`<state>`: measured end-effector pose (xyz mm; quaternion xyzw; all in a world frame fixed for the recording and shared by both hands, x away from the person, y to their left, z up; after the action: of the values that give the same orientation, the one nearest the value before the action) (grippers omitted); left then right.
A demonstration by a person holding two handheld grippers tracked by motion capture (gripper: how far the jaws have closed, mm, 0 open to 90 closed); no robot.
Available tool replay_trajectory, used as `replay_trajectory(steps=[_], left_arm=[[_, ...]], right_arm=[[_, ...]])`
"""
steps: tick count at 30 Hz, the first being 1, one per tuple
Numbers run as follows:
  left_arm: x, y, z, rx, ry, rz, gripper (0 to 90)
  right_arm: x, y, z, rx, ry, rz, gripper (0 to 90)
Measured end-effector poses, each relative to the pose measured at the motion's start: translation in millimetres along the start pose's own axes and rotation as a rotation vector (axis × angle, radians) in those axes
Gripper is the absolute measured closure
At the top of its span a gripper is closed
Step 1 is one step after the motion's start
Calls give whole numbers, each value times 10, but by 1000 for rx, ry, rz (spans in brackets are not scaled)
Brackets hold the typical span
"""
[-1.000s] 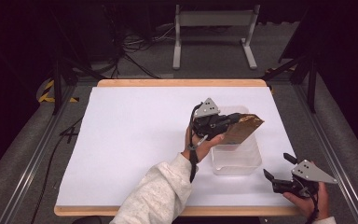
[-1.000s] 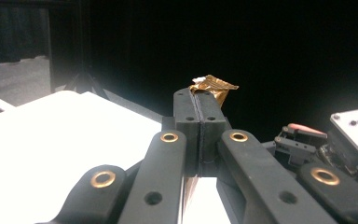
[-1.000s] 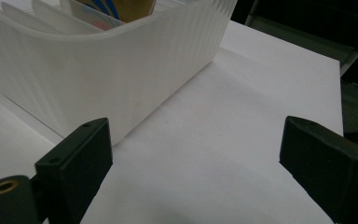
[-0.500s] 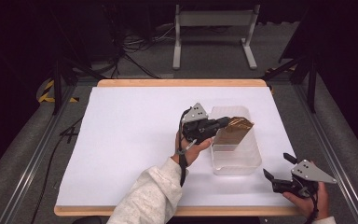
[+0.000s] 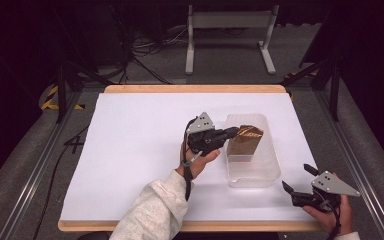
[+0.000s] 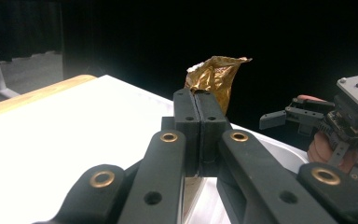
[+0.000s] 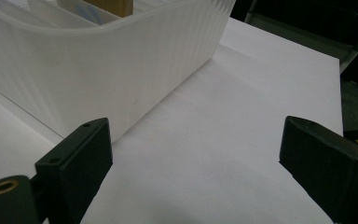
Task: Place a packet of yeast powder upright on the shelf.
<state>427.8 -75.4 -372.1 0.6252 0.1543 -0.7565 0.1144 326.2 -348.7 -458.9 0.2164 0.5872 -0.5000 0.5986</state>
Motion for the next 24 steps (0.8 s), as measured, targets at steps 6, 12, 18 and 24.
replay_trajectory(steps=[6,12,18,24], left_arm=[[-16,26,26,7,22,-12,893],[-34,43,39,0,44,-30,890],[-50,43,35,-11,70,-50,889],[-69,38,45,-21,105,-80,883]], right_arm=[[-9,-6,-15,-6,-3,2,99],[-7,-2,-19,-6,-6,-1,100],[-7,5,-32,-11,-8,-3,100],[-5,16,-45,-13,-9,-6,100]])
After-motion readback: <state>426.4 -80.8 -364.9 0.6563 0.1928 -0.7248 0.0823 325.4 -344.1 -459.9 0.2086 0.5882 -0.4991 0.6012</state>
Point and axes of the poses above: each handheld gripper's, and its own axes: y roughly forward along the jaws, x roughly out of its underside, z roughly to its right, the point moved 6 cm from there along y, roughly forward along the jaws, and after that the axes turned 6 degrees about z, right-handed, at the moved point
